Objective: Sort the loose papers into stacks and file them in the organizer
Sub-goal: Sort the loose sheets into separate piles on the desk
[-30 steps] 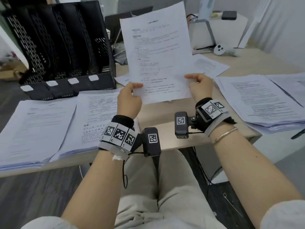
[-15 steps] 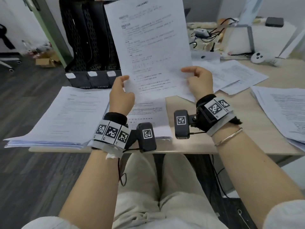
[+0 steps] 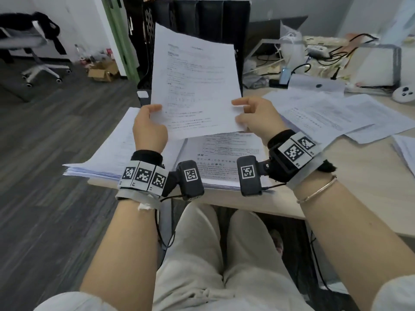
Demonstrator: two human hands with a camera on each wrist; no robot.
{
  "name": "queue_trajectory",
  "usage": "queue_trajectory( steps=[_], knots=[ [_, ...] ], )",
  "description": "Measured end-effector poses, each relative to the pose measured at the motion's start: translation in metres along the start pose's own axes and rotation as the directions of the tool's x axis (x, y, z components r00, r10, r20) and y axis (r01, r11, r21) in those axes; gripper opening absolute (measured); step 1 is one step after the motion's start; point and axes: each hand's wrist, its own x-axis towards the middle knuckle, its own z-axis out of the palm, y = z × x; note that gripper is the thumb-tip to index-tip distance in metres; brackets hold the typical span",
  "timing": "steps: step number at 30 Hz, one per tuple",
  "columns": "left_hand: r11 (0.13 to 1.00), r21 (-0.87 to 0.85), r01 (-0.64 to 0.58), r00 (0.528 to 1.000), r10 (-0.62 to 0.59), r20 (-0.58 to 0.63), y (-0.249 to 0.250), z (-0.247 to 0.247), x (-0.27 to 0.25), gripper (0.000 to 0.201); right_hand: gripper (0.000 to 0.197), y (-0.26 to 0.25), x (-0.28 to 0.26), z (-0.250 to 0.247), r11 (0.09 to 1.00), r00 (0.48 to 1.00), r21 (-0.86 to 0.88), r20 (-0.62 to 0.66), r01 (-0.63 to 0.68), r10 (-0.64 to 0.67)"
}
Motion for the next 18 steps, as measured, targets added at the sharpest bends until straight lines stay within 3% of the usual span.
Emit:
queue_trajectory(
  steps=[7,18],
  knots=[
    [0.989,0.113,0.092,0.992,-0.082,-0.098,-0.026,-0.048,0.002,0.057,0.048,-0.010,0.002,0.050,0.989,0.986,-0.150,0.168,0.003,0.023],
    [0.937,0.234,0.260,0.956,-0.215,-0.201,-0.054,-0.116,0.027,0.056,0.057,-0.020,-0.003,0.125,0.972,0.936,-0.228,0.324,-0.060,0.134]
  ],
)
